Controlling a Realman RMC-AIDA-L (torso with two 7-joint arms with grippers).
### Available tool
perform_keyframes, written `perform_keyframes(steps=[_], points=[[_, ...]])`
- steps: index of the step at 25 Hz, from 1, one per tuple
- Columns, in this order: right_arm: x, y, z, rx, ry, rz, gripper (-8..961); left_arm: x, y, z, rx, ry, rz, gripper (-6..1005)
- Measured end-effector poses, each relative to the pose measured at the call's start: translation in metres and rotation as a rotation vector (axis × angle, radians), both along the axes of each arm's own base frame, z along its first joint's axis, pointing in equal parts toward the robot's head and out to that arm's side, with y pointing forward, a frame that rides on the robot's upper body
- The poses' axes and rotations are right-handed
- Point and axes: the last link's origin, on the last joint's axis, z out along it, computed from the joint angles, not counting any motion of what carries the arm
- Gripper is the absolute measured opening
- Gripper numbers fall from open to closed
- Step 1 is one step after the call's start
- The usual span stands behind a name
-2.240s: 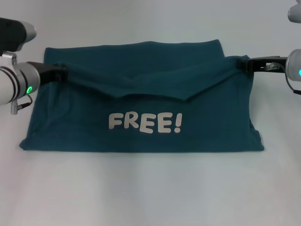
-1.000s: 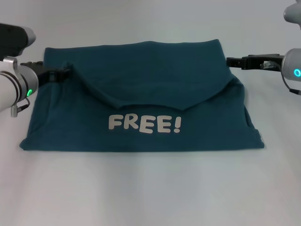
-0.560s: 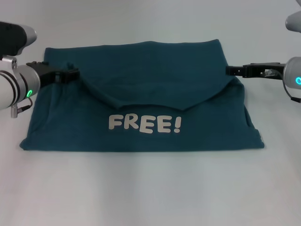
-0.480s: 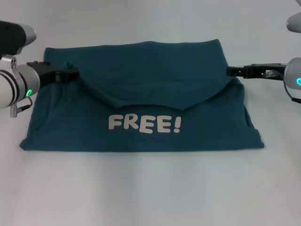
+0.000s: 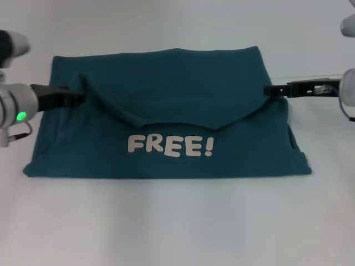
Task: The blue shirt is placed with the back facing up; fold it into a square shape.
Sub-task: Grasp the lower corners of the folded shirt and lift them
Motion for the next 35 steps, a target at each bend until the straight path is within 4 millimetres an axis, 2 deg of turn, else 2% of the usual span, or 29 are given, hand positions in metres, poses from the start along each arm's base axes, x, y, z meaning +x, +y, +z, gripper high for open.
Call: perform_keyframes(steps=[4, 6, 11, 15, 21, 24, 29, 35], points=[[-0.008, -0.011, 0.017, -0.078, -0.053, -0.011, 912, -0.002, -0.018, 0.026, -0.079, -0.081, 0.041, 329], [-0.014, -0.020, 0.025, -0.128, -0.086, -0.011, 911, -0.004, -0.035, 0.040, -0.176, -0.132, 0.105, 275], [-0.024, -0.036, 0.037, -0.223, -0.162, -0.038, 910, -0.018, -0.054, 0.049, -0.254, -0.148, 0.250, 182], [-0.028, -0.046, 0.040, -0.297, -0.211, -0.084, 909, -0.031, -0.063, 0.043, -0.298, -0.092, 0.367, 107], [-0.028, -0.051, 0.034, -0.345, -0.245, -0.111, 907, -0.029, -0.062, 0.033, -0.325, -0.045, 0.431, 379], [-0.026, -0.052, 0.030, -0.351, -0.245, -0.113, 906, -0.030, -0.060, 0.034, -0.307, -0.015, 0.458, 628], [-0.026, -0.053, 0.028, -0.357, -0.246, -0.110, 905, -0.034, -0.058, 0.034, -0.265, 0.009, 0.477, 829], [-0.027, -0.053, 0.028, -0.357, -0.248, -0.107, 903, -0.044, -0.057, 0.031, -0.251, 0.012, 0.516, 846]])
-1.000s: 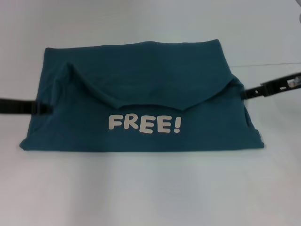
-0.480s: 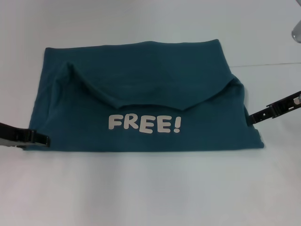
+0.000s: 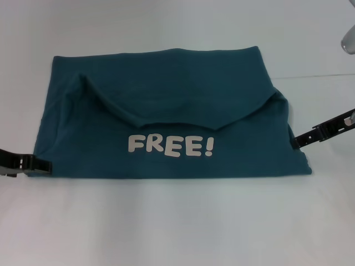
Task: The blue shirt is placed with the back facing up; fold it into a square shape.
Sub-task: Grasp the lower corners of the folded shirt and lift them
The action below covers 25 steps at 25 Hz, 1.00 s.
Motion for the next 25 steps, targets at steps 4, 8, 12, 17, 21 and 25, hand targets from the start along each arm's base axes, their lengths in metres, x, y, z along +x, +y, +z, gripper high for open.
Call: perform_keyframes(steps=[4, 8, 12, 17, 21, 25], points=[[-0.001, 0.000, -0.002, -0.003, -0.001, 0.004, 902, -0.002, 0.003, -0.002, 0.016, -0.006, 0.010, 858], [-0.003, 0.000, -0.004, -0.011, -0.006, 0.016, 901, -0.003, 0.006, -0.007, 0.016, -0.010, 0.016, 858], [-0.003, 0.000, -0.004, -0.010, -0.006, 0.022, 900, -0.004, 0.010, -0.008, 0.025, -0.009, 0.019, 854], [-0.003, 0.001, -0.004, -0.006, -0.007, 0.027, 899, -0.004, 0.011, -0.008, 0.034, -0.009, 0.021, 849], [-0.003, 0.001, -0.004, -0.007, -0.006, 0.029, 898, -0.005, 0.011, -0.010, 0.032, -0.010, 0.026, 845], [-0.004, 0.000, -0.006, -0.010, -0.002, 0.031, 897, -0.007, 0.012, -0.011, 0.034, -0.009, 0.029, 841]])
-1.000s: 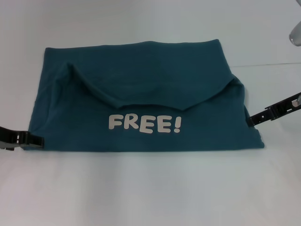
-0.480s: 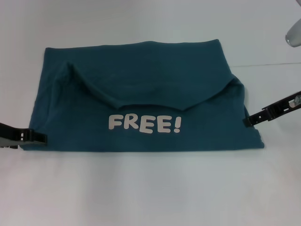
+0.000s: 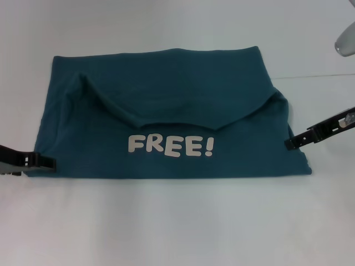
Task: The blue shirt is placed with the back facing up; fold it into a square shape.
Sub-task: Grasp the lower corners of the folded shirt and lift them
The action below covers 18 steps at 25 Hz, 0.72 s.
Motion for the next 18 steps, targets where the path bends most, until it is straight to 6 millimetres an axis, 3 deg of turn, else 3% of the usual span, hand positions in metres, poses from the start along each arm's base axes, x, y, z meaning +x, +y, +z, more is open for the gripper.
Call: perform_keyframes(steps=[18], points=[[-0.002, 0.001, -0.002, -0.001, 0.004, 0.009, 892, 0.003, 0.004, -0.014, -0.031, 0.011, -0.022, 823]])
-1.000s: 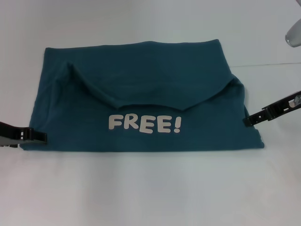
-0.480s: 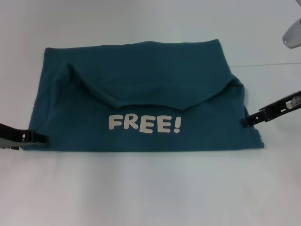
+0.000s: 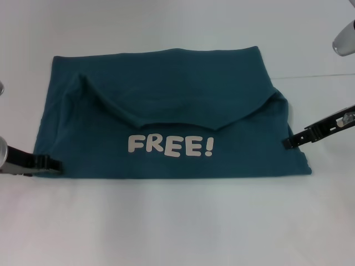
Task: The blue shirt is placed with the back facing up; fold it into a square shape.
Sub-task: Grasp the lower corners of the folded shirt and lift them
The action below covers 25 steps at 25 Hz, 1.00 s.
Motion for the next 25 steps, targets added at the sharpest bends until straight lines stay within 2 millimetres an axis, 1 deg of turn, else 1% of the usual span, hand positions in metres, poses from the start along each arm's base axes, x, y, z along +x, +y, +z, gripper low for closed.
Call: perform_keyframes(steps=[2, 8, 11, 14, 21, 25], points=[[0.000, 0.000, 0.000, 0.000, 0.000, 0.001, 891, 0.002, 0.002, -0.001, 0.000, 0.002, -0.011, 821], [0.001, -0.001, 0.000, 0.001, 0.003, -0.005, 890, 0.008, 0.005, -0.002, -0.008, 0.009, -0.039, 627], [0.004, -0.002, 0.000, 0.004, 0.006, -0.015, 889, 0.008, 0.006, -0.003, -0.012, 0.015, -0.052, 385], [0.005, -0.004, 0.002, 0.009, 0.010, -0.039, 888, 0.008, 0.008, -0.005, -0.013, 0.025, -0.069, 324], [0.005, -0.016, 0.019, 0.018, 0.001, -0.150, 886, 0.009, 0.009, -0.006, -0.027, 0.039, -0.089, 180], [0.013, -0.024, 0.018, 0.008, -0.011, -0.218, 885, 0.009, 0.007, -0.010, -0.040, 0.048, -0.102, 96]])
